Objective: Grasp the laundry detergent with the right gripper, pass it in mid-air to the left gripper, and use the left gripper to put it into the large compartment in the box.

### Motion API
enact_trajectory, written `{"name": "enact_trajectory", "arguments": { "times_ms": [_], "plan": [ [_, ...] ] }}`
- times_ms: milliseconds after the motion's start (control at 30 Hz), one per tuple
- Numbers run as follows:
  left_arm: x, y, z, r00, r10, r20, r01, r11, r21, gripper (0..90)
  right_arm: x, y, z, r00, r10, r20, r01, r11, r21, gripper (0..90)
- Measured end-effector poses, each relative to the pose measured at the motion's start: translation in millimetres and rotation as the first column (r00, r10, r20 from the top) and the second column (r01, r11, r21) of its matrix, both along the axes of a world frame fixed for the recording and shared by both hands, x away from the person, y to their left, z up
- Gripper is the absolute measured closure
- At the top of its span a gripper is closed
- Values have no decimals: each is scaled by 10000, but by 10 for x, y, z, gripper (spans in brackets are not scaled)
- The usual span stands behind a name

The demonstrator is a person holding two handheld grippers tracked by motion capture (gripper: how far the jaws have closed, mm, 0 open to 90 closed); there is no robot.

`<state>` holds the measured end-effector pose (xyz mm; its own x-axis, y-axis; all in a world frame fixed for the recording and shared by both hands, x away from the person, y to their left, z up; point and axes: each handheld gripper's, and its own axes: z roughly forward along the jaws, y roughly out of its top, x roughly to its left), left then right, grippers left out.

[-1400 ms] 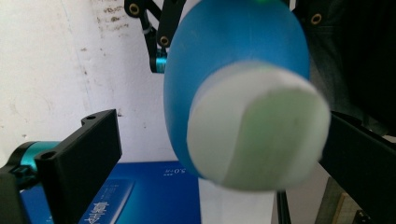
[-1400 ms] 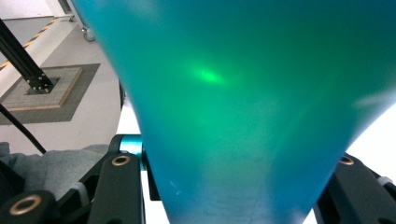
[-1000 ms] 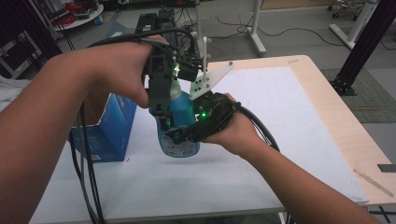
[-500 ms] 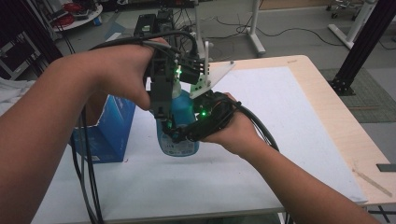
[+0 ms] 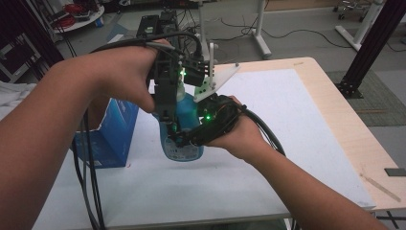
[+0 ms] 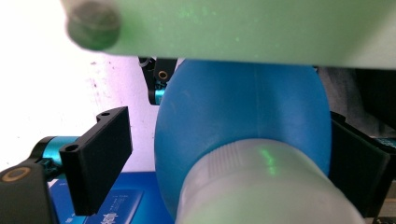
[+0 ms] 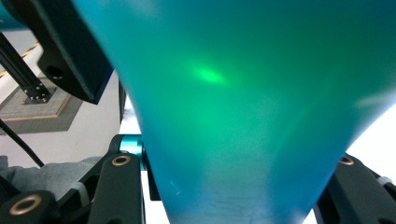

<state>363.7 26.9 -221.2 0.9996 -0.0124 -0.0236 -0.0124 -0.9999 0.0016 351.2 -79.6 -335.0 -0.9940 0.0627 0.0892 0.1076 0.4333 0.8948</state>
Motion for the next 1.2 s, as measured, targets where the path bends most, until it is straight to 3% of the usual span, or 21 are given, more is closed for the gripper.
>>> {"name": "enact_trajectory", "arguments": {
  "times_ms": [333,633,1067,1200],
  "plan": [
    [9,7,-3,10000,-1,-19,1,9999,149,157,11,11,-10,10000,5,14,-5,10000,53,474],
    [10,5,-5,9999,112,28,-112,9999,18,207,9,6,-4,10000,-54,-36,54,10000,10,474],
    [5,-9,-13,9994,286,-201,-284,9996,87,290,17,16,-11,10000,7,52,-7,10000,83,474],
    [13,-9,-18,9989,364,-310,-361,9993,101,361,12,12,-8,10000,-27,-31,28,10000,61,475]
  ]
}}
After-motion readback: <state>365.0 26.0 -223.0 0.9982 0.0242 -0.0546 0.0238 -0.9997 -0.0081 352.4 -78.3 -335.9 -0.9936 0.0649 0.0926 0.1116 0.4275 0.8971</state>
